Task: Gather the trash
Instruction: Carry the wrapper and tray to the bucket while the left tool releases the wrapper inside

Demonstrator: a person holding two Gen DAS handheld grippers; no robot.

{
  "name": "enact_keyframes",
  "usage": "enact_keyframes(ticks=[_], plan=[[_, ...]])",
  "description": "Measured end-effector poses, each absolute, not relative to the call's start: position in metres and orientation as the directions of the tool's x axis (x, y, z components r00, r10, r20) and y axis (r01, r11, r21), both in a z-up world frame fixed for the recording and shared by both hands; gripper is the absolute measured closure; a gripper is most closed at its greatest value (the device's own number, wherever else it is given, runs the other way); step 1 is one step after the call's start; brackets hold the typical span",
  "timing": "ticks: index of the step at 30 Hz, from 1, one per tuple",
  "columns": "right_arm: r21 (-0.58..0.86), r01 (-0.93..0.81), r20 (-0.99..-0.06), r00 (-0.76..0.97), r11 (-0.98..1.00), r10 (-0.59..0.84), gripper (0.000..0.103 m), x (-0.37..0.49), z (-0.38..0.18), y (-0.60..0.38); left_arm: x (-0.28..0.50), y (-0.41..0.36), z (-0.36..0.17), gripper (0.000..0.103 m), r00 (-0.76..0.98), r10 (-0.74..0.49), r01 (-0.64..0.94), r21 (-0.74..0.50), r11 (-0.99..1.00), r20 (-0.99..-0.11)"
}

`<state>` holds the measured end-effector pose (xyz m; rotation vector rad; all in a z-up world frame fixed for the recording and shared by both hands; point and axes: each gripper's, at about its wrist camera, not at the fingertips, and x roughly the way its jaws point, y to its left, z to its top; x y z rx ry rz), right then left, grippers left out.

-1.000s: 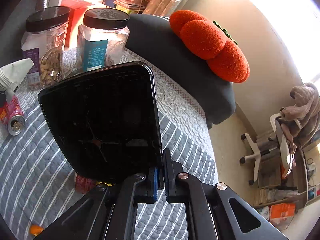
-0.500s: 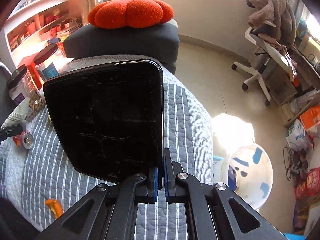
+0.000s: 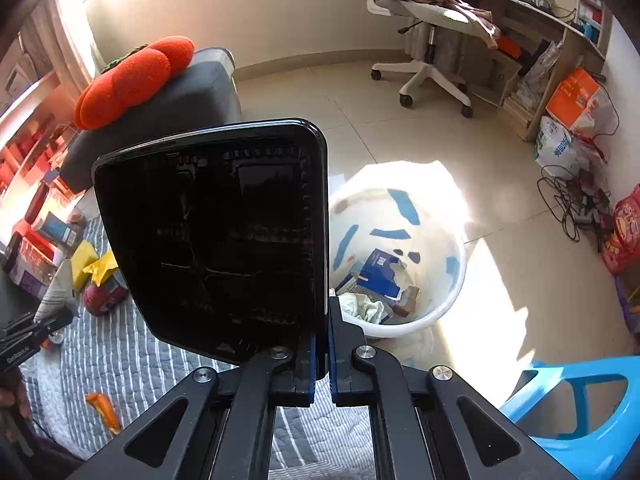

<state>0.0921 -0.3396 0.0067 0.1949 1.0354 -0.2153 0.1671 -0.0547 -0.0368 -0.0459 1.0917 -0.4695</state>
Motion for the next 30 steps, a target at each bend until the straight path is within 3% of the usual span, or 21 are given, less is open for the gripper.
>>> enact_keyframes(ticks=[11,25,26,27,29,30], plan=[[0.079,0.512,-0.889,0.424,0.856,-0.172,0.098,0.034,-0.009,-0.472,0.182,-0.176,-0.044,0.079,0.295,-0.455,0.469,-0.288,0.835,-0.84],[0.108,0.592,-0.914,0.375,0.798,-0.154,0.098,0.03,-0.032,-0.517,0.204,-0.301,-0.064,0.076,0.228,-0.528,0.589,-0.316,0.744,-0.818],[0.11,0.596,-0.915,0.373,0.796,-0.153,0.098,0.032,-0.033,-0.516,0.206,-0.302,-0.065,0.065,0.228,-0.529,0.593,-0.314,0.741,-0.817],[0.111,0.598,-0.916,0.371,0.793,-0.152,0.098,0.033,-0.033,-0.516,0.206,-0.302,-0.067,0.045,0.228,-0.526,0.594,-0.311,0.742,-0.82],[0.114,0.605,-0.918,0.368,0.788,-0.15,0.098,0.036,-0.035,-0.516,0.204,-0.296,-0.066,0.027,0.244,-0.52,0.586,-0.302,0.752,-0.819],[0.114,0.606,-0.919,0.366,0.787,-0.148,0.098,0.038,-0.036,-0.515,0.203,-0.291,-0.065,0.026,0.244,-0.525,0.586,-0.307,0.75,-0.816]])
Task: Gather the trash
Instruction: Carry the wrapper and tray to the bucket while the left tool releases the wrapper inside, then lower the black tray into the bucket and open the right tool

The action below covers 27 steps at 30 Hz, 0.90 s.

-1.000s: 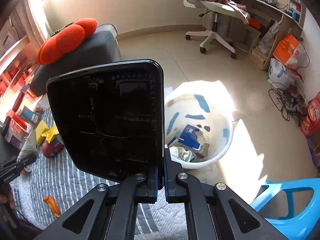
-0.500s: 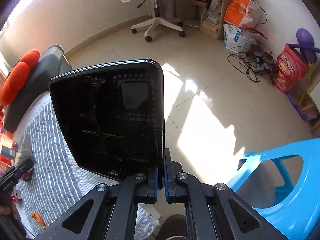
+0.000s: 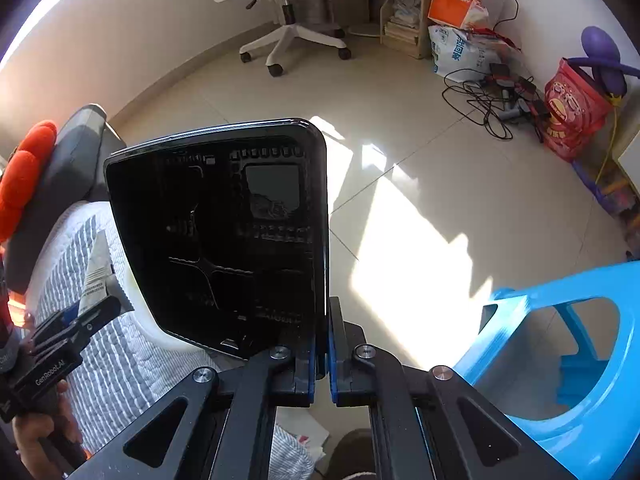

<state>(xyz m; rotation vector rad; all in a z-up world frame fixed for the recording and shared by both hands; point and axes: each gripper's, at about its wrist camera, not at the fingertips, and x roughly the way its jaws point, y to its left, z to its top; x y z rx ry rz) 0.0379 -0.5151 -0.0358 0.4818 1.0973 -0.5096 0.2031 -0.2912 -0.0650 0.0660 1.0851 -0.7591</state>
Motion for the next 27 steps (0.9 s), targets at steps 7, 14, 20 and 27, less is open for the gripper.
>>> enact_keyframes(ticks=[7,14,20,27], plan=[[0.1,0.597,-0.922,0.356,0.796,-0.151,0.098,0.056,-0.039,-0.502,0.195,-0.249,-0.059,0.008,0.255,-0.47,0.567,-0.263,0.78,-0.845],[0.087,0.588,-0.929,0.34,0.804,-0.147,0.098,0.08,-0.046,-0.481,0.18,-0.199,-0.044,0.004,0.261,-0.453,0.546,-0.256,0.798,-0.853],[0.045,0.589,-0.932,0.316,0.807,-0.179,0.098,0.099,-0.052,-0.467,0.168,-0.166,-0.044,0.002,0.277,-0.446,0.537,-0.248,0.807,-0.851],[0.03,0.624,-0.938,0.288,0.781,-0.194,0.049,0.111,-0.06,-0.465,0.164,-0.137,-0.042,0.002,0.263,-0.451,0.499,-0.28,0.82,-0.853]])
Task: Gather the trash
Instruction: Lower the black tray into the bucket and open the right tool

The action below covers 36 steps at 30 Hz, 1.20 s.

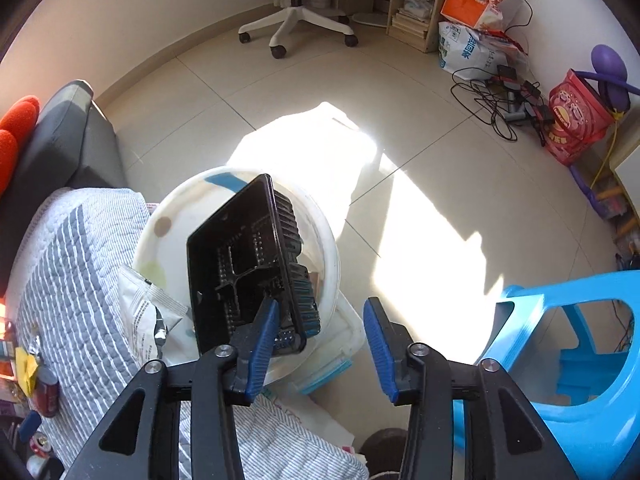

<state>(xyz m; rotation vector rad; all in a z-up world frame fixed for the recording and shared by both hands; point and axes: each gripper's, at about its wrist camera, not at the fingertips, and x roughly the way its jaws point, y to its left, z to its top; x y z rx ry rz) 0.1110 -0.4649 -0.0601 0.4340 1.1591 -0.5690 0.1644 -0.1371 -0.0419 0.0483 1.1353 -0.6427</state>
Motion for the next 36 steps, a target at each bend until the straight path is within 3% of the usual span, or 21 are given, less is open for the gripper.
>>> enact_keyframes(ticks=[3,6,13,22,30,36], plan=[[0.057,0.608,-0.933,0.314,0.792,-0.174,0.049,0.113,-0.054,-0.459,0.164,-0.125,-0.039,0.002,0.278,-0.444,0.486,-0.274,0.83,-0.852],[0.162,0.558,-0.93,0.363,0.814,-0.063,0.05,0.119,-0.054,-0.445,0.168,-0.115,-0.04,0.002,0.276,-0.444,0.46,-0.288,0.84,-0.853],[0.336,0.474,-0.914,0.371,0.814,0.162,0.073,0.141,-0.076,-0.409,0.17,-0.097,-0.041,0.002,0.275,-0.446,0.431,-0.305,0.849,-0.852],[0.285,0.475,-0.933,0.336,0.833,0.128,0.093,0.167,-0.096,-0.391,0.174,-0.078,-0.042,0.002,0.282,-0.439,0.399,-0.312,0.862,-0.853],[0.212,0.54,-0.964,0.25,0.815,0.085,0.094,0.175,-0.129,-0.408,0.175,-0.06,-0.045,0.002,0.287,-0.425,0.379,-0.305,0.874,-0.859],[0.155,0.558,-0.969,0.246,0.815,0.016,0.094,0.172,-0.119,-0.421,0.176,-0.046,-0.044,0.002,0.297,-0.41,0.365,-0.295,0.883,-0.862]])
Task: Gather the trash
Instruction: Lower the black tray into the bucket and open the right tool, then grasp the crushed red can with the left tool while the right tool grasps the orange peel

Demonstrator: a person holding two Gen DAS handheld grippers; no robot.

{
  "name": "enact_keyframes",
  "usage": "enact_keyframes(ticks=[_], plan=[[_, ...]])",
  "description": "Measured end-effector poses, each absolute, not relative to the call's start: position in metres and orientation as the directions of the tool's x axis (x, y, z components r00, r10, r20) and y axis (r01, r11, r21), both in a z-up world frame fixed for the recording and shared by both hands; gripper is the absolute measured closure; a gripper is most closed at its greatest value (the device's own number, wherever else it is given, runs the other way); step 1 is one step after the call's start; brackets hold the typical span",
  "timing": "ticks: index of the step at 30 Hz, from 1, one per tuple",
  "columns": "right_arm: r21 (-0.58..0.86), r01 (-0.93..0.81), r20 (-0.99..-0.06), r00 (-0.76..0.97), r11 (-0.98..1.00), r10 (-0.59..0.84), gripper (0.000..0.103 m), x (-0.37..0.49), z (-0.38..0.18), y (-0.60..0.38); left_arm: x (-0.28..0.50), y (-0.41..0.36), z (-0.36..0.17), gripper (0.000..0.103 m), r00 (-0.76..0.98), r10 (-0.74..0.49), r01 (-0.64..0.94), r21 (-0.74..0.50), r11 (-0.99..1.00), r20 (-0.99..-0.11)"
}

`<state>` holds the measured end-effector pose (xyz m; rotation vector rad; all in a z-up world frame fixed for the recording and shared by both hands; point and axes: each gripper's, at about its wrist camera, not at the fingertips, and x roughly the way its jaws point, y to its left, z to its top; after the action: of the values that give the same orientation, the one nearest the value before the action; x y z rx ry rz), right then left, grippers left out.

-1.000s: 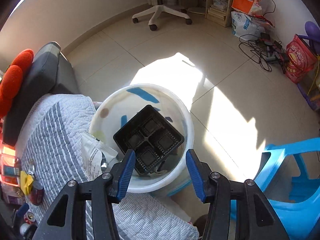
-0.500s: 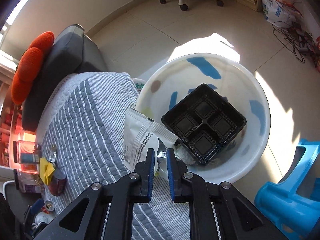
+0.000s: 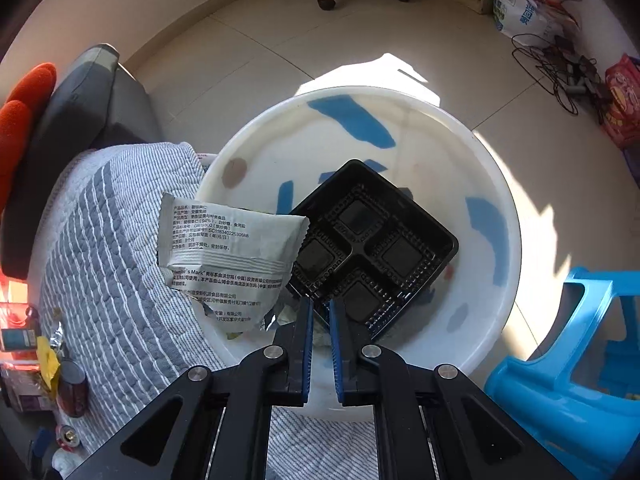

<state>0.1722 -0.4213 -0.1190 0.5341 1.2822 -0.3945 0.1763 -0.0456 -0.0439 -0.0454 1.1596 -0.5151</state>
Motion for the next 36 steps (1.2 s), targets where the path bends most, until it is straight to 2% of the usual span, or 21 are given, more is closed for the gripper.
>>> enact_keyframes(ticks=[3,6,8,10,12,16,27,33,36], plan=[[0.16,0.553,-0.966,0.259,0.817,0.014,0.093,0.171,-0.11,-0.422,0.176,-0.037,-0.042,0.002,0.314,-0.397,0.352,-0.283,0.892,-0.862],[0.15,0.531,-0.963,0.268,0.834,0.002,0.088,0.17,-0.101,-0.415,0.176,-0.026,-0.041,0.002,0.34,-0.36,0.329,-0.249,0.911,-0.869],[0.147,0.512,-0.962,0.273,0.846,0.003,0.076,0.168,-0.095,-0.409,0.176,-0.017,-0.04,0.001,0.356,-0.331,0.314,-0.222,0.923,-0.874],[0.146,0.496,-0.958,0.287,0.856,-0.003,0.044,0.166,-0.087,-0.401,0.173,-0.007,-0.04,0.001,0.365,-0.3,0.301,-0.193,0.934,-0.881],[0.141,0.479,-0.95,0.312,0.866,-0.018,0.034,0.16,-0.074,-0.392,0.169,0.004,-0.039,0.001,0.367,-0.258,0.289,-0.154,0.945,-0.894],[0.131,0.421,-0.941,0.338,0.897,-0.021,0.028,0.154,-0.056,-0.368,0.158,0.03,-0.034,0.001,0.379,-0.175,0.251,-0.081,0.964,-0.909],[0.095,0.218,-0.942,0.335,0.971,0.017,0.024,0.131,-0.041,-0.272,0.12,0.115,-0.044,0.001,0.34,-0.008,0.067,0.016,0.998,-0.94],[0.095,0.114,-0.943,0.33,0.989,0.052,0.022,0.117,-0.038,-0.22,0.111,0.15,-0.062,0.001,0.301,0.035,-0.009,0.034,0.999,-0.953],[0.086,0.067,-0.944,0.325,0.994,0.059,0.022,0.112,-0.041,-0.197,0.116,0.162,-0.073,0.001,0.281,0.015,-0.045,0.002,0.999,-0.96]])
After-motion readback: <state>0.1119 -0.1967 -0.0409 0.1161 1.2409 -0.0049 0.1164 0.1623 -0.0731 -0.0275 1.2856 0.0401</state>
